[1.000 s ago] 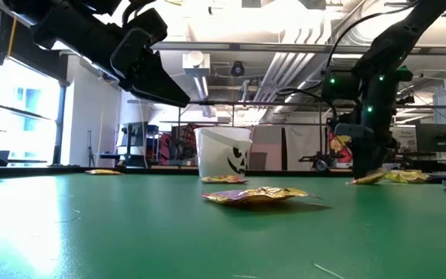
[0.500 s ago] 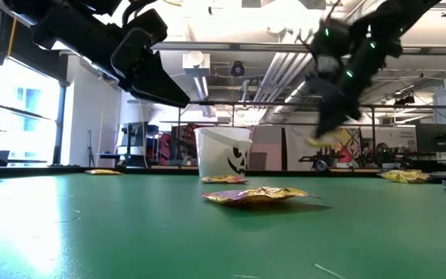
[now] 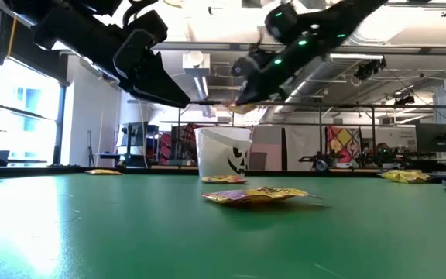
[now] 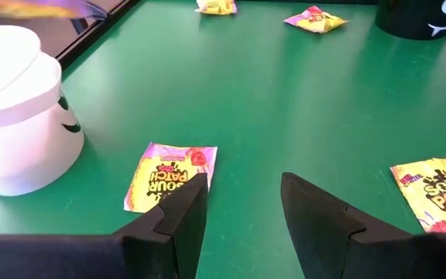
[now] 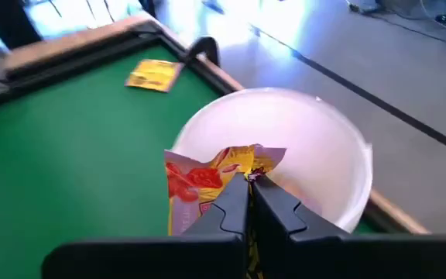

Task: Sort candy by brand, put in halloween buckets
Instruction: Put the yellow candy into the white bucket

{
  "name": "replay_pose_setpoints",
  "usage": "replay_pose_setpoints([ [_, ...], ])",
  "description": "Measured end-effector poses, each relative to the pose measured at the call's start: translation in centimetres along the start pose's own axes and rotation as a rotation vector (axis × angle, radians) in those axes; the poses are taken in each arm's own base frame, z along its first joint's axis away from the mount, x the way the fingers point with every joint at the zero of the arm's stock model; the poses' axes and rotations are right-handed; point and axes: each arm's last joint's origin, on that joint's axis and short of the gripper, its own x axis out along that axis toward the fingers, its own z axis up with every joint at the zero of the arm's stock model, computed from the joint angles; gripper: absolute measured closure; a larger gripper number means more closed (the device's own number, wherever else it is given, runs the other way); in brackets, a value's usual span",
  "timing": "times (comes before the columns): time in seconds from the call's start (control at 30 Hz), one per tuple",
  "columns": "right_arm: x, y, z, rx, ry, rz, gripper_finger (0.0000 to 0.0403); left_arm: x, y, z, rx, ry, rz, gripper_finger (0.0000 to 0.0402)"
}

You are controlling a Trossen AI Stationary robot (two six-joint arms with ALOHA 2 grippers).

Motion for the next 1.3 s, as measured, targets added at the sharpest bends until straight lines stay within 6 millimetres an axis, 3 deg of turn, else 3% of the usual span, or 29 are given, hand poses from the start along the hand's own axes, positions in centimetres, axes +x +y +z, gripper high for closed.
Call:
replay_pose_setpoints([
  [0.17, 4.7, -1.8, 2.9, -0.015, 0.104, -0.024, 0.0403, 0.1, 0.4, -0.1, -0.031, 0.017, 0.025, 0.0243],
  [0.3, 8.2, -3.1, 3.0, -0.021, 0.226, -0.033, 0.0403, 0.2, 0.7, -0.4, -0.04, 0.045, 0.045, 0.0243],
  [0.5, 10.5, -3.3, 2.8, -0.037, 0.333, -0.038, 0.04, 0.4, 1.4, -0.5, -0.077, 0.065, 0.073, 0.0243],
  [0.63, 10.5, -3.3, 3.1, -0.074, 0.346, -0.029, 0.037, 0.5, 1.9, -0.6, -0.11, 0.07, 0.102, 0.0244],
  [0.9, 10.4, -3.0, 2.9, -0.055, 0.366, 0.048, 0.0251, 0.9, 3.4, -0.7, -0.176, 0.087, 0.178, 0.0277],
  [1.0, 10.3, -2.9, 2.8, -0.057, 0.376, 0.052, 0.0236, 1.1, 4.2, -0.9, -0.19, 0.106, 0.205, 0.0294],
  [1.1, 9.4, -2.8, 3.4, -0.091, 0.377, 0.04, 0.0261, 1.2, 5.1, -1.0, -0.201, 0.128, 0.238, 0.0312],
  [1.23, 6.4, -2.4, 5.7, -0.186, 0.33, 0.005, 0.0361, 1.2, 6.7, -0.8, -0.214, 0.224, 0.317, 0.0337],
  [1.3, 4.5, -2.4, 6.5, -0.217, 0.319, 0.019, 0.0391, 1.0, 7.5, -0.6, -0.197, 0.298, 0.362, 0.035],
])
